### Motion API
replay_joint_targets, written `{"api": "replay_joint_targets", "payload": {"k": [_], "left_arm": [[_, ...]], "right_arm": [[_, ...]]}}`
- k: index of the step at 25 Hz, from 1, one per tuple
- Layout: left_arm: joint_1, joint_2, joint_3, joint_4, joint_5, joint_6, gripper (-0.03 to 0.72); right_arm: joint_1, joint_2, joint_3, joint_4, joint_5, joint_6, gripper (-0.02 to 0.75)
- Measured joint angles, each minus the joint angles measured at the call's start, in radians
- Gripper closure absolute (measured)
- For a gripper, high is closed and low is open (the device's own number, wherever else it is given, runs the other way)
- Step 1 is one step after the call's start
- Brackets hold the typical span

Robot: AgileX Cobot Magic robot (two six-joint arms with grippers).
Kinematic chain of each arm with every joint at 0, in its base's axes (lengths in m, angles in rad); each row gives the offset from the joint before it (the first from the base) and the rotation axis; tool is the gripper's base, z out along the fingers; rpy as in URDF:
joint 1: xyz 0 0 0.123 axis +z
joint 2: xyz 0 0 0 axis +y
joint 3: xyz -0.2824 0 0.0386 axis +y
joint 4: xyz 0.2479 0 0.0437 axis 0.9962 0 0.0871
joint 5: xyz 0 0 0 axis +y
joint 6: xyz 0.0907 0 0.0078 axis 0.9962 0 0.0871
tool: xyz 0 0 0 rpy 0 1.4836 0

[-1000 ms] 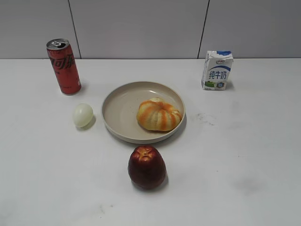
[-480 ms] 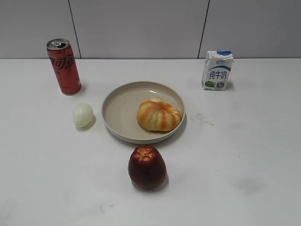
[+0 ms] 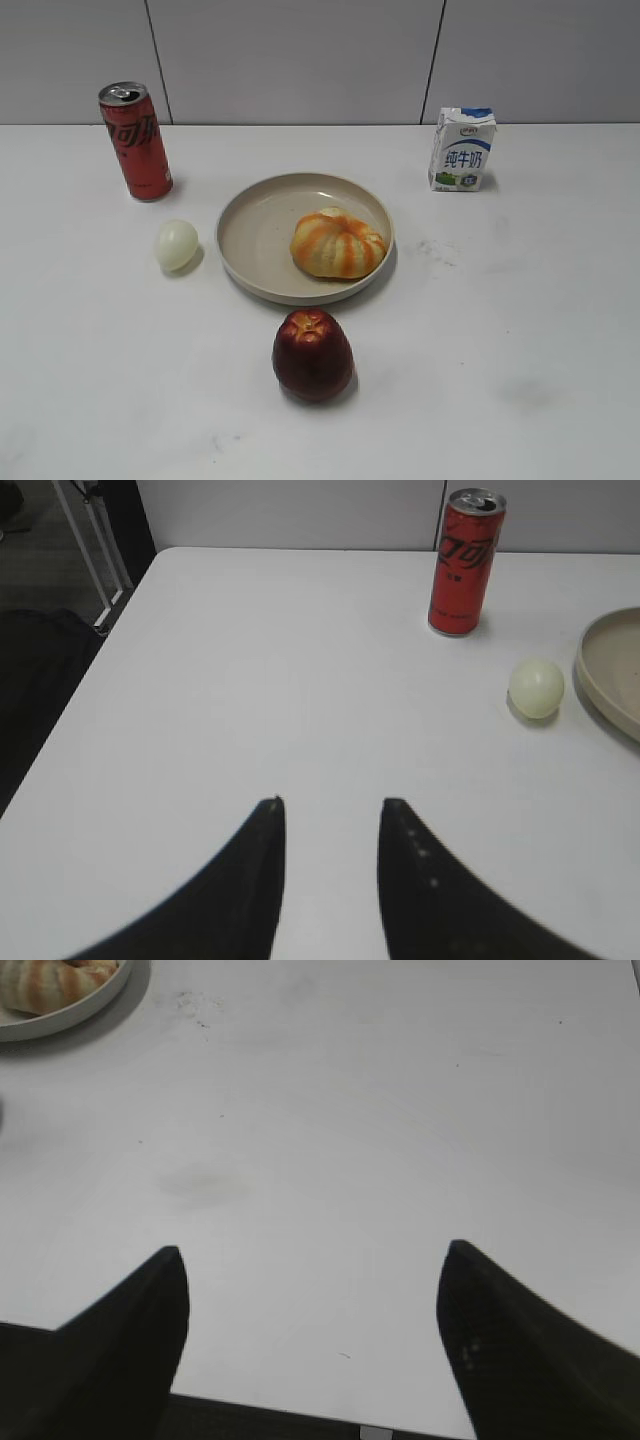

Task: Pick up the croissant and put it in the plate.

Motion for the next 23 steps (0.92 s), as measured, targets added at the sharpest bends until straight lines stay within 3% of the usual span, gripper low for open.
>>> {"api": "replay_joint_targets", "payload": {"k": [6, 15, 23], "left_arm": [[0.000, 0.000, 0.000, 0.000, 0.000, 0.000, 0.453], [0.000, 0.000, 0.000, 0.000, 0.000, 0.000, 0.453], [0.000, 0.000, 0.000, 0.000, 0.000, 0.000, 0.453]], "right_arm": [[-0.011, -0.002, 0.000, 0.001, -0.004, 0.000, 0.154], [-0.150, -0.134, 0.000, 0.002, -0.005, -0.002, 0.162], [-0.156, -0.169, 0.000, 0.005, -0.005, -0.002, 0.163]]}}
